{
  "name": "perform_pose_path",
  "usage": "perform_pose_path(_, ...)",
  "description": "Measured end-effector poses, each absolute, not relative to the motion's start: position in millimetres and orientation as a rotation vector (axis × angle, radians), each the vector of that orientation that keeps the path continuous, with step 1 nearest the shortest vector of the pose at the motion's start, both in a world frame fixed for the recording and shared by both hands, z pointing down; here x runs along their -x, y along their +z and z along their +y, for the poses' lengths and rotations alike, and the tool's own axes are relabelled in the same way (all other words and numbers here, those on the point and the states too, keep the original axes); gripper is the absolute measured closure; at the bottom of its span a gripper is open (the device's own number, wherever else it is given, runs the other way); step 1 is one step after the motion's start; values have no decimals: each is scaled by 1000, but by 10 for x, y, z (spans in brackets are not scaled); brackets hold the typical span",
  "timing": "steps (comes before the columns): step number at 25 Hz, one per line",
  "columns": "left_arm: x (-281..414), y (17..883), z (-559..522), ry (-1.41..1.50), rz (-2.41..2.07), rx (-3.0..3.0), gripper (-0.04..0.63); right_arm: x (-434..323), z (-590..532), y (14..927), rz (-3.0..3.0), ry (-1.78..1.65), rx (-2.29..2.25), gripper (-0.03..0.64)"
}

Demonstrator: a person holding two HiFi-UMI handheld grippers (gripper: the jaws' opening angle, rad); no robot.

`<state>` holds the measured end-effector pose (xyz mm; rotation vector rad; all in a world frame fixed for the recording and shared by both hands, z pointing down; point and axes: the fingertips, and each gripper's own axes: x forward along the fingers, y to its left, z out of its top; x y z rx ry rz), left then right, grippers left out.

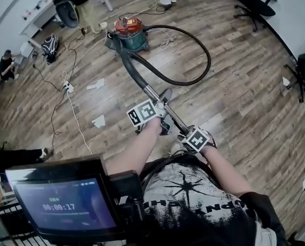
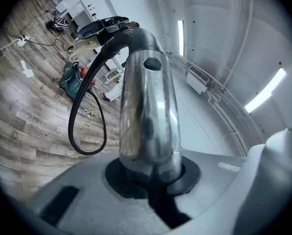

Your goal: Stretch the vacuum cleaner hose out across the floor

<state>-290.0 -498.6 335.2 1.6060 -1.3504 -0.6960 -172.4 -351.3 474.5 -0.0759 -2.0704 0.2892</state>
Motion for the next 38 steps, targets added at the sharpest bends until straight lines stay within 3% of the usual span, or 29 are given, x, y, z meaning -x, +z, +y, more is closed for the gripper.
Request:
perform_pose_path(8, 2811, 3334, -4224, -733, -1334, -1586, 557, 1573, -2764, 4715, -2044, 289, 83, 540)
perform_pose_path(20, 1856, 3529, -2921, -707, -1192, -1632, 557, 751, -1327, 4822, -2011, 349, -55, 541)
perform_pose_path(32, 945, 3351, -2532, -764, -1196, -1632, 557, -236, -1031, 4702, -2012, 302, -59, 546)
perform_pose_path(38, 200, 3334, -2369, -826, -1231, -1613, 557, -1081, -973, 4667, -2006, 242, -15, 546)
